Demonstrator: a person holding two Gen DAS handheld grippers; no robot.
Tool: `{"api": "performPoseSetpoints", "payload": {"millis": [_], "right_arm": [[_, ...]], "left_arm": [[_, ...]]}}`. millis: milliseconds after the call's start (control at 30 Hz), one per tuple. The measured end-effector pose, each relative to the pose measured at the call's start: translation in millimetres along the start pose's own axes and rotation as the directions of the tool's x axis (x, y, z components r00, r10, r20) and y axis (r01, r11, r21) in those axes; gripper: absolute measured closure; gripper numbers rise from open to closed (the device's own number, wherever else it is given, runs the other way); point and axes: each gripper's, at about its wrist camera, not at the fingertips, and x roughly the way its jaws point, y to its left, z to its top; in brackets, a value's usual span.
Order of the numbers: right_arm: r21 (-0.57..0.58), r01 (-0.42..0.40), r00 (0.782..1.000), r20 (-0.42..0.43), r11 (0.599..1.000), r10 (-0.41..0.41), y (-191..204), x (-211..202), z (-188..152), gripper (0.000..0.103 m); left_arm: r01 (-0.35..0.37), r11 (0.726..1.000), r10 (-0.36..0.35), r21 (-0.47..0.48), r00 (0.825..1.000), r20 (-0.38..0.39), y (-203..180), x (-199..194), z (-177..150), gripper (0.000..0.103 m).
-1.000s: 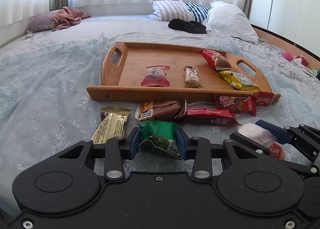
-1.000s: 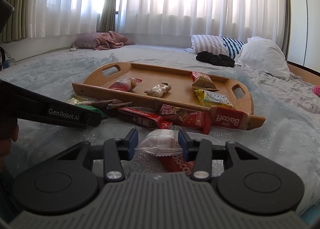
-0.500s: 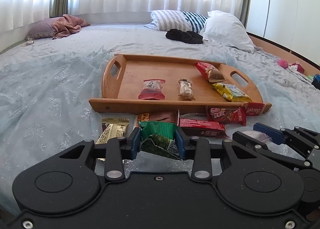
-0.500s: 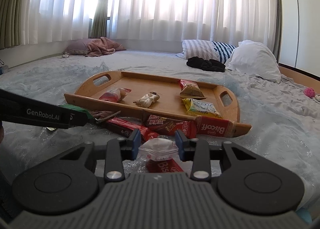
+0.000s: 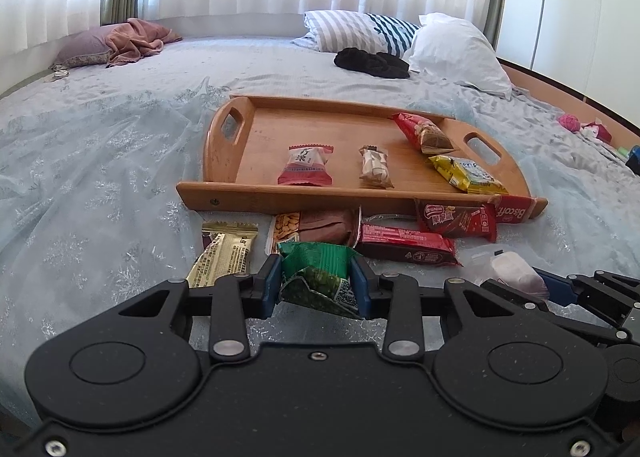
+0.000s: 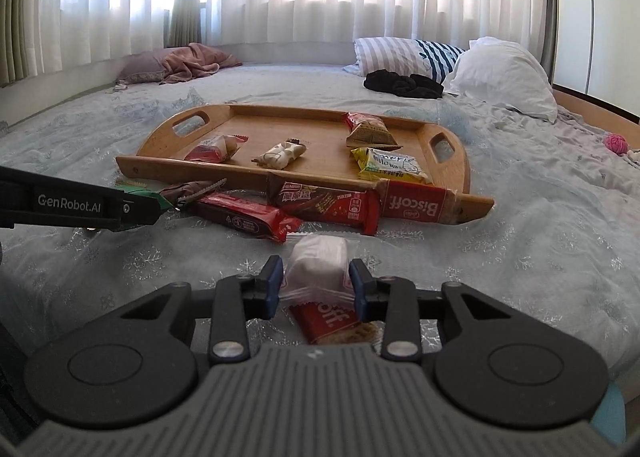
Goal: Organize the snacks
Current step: 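Carry both snacks onto the tray and open both grippers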
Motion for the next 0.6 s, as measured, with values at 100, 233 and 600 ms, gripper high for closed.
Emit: {"api": "performPoseSetpoints", "payload": {"millis": [100, 233, 600], "right_arm": [[-0.013, 0.001, 1.000, 0.015, 1.000, 0.000, 0, -2, 3, 0.068], [-0.025, 0.012, 0.999, 0.047, 1.000, -0.011, 0, -3, 9, 0.069], [0.008, 0.005, 0.992, 0.126, 1.000, -0.006, -14, 1, 41, 0.069]], "left_arm": [[0.019, 1.000, -0.019, -0.008, 1.000, -0.006, 2, 1, 4, 0.068], [0.014, 1.000, -0.014, -0.015, 1.000, 0.007, 6, 2, 13, 0.069], [0.036, 0.998, -0.031, -0.051, 0.994, 0.106, 19, 2, 56, 0.069]]}}
